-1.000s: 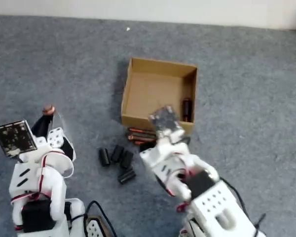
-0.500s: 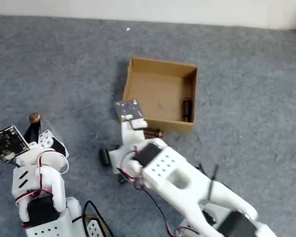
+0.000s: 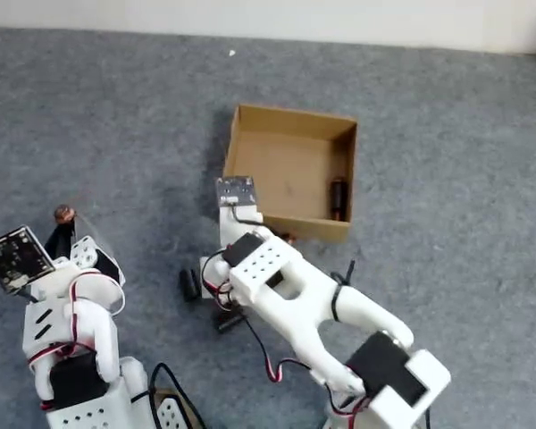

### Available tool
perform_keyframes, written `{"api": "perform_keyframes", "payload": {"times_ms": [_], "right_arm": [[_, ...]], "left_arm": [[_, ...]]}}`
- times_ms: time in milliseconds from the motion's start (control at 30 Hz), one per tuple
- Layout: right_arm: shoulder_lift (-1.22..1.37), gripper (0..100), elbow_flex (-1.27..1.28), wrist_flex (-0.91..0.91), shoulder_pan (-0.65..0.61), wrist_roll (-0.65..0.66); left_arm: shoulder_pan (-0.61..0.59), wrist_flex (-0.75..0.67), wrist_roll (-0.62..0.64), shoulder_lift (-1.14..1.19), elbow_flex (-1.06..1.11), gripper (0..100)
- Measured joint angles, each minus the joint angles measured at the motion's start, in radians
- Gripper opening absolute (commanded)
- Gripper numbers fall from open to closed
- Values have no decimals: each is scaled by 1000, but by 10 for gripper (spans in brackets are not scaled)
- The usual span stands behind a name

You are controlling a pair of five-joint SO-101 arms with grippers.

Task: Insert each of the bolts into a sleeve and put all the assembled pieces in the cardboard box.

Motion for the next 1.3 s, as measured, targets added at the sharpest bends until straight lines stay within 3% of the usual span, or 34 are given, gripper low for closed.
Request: {"api": "perform_keyframes", "payload": {"times_ms": [100,233,567,767,1000,1300], "right_arm": [[44,119,-8,-2,0,0],[80,0,-23,3,8,0],[58,4,-32,2,12,106],[-221,4,34,0,11,186],[-586,4,186,0,95,311],[-980,4,509,-232,195,491]], "left_arm": [[0,0,0,0,0,6],[0,0,0,0,0,6],[0,0,0,0,0,6],[0,0,0,0,0,6],[2,-2,3,0,0,6],[206,-14,3,0,-89,11]]}}
